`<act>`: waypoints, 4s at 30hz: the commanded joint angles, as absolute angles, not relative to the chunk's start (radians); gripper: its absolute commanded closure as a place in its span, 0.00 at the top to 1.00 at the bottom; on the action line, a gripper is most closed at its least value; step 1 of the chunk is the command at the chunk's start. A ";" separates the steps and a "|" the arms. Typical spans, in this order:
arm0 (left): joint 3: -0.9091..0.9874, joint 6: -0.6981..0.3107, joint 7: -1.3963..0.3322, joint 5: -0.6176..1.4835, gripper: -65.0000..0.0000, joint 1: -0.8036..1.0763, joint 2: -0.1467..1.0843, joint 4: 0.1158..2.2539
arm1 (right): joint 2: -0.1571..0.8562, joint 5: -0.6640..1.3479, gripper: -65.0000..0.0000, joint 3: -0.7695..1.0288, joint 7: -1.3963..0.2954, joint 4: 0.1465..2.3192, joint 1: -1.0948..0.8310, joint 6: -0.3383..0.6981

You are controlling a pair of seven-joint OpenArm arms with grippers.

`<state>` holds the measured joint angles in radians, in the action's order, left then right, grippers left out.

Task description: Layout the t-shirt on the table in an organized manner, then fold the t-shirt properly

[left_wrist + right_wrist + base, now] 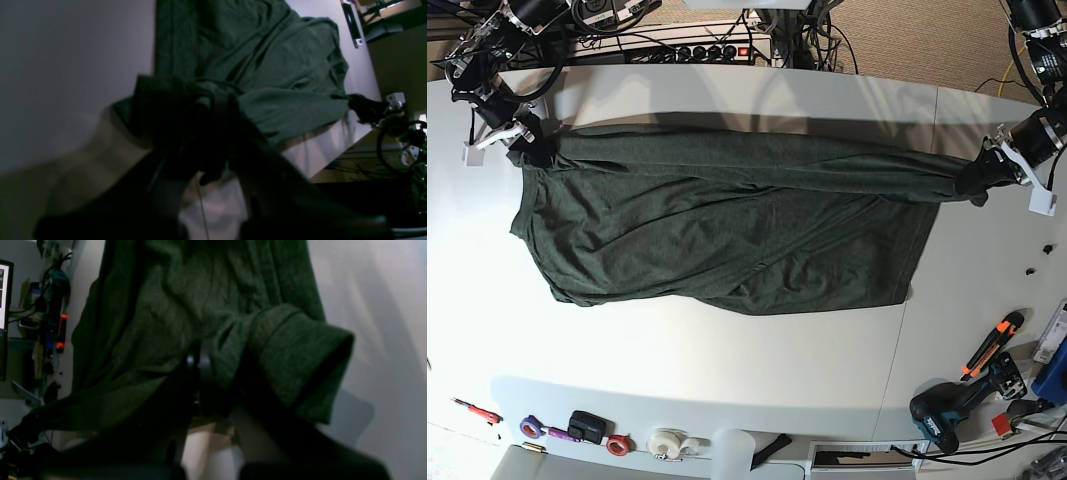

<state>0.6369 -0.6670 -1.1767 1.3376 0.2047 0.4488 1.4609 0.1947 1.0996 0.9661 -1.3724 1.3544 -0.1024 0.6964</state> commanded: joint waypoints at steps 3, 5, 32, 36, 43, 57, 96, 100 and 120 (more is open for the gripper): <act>0.644 -0.671 -1.158 1.361 0.00 0.199 0.467 1.474 | 0.216 1.124 0.00 0.978 -1.358 1.368 -0.097 0.698; 0.644 -0.671 -1.158 1.360 0.00 0.199 0.466 1.474 | 0.216 1.124 0.00 0.987 -1.358 1.368 -0.097 0.698; 0.643 -0.675 -1.116 1.306 0.00 0.199 0.459 1.474 | 0.215 1.011 0.00 1.010 -1.258 1.368 -0.097 0.698; 0.580 -0.673 -1.033 1.226 0.00 0.199 0.457 1.474 | 0.213 1.012 0.00 1.010 -1.259 1.368 -0.097 0.698; 0.413 -0.602 -0.890 1.018 0.00 0.157 0.440 1.474 | 0.213 1.002 0.00 1.010 -1.259 1.368 -0.097 0.698; 0.410 -0.574 -0.928 0.986 0.20 0.136 0.435 1.474 | 0.214 1.009 0.00 1.010 -1.296 1.368 -0.097 0.698; 0.589 -0.573 -0.920 1.051 0.43 0.111 0.485 1.477 | 0.187 0.920 0.49 1.224 -1.268 1.647 -0.097 0.569; 0.589 -0.588 -0.920 1.051 0.43 0.110 0.485 1.477 | 0.153 0.916 0.49 1.339 -1.217 1.625 -0.121 0.543; 0.589 -0.588 -0.920 1.052 0.43 0.102 0.485 1.477 | 0.163 0.939 0.49 1.206 -1.176 1.281 -0.020 0.562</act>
<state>0.5819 -0.5804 -0.9379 1.0298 0.1173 0.4633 1.4601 0.1566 0.9417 1.2049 -1.1580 1.2755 -0.0219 0.5716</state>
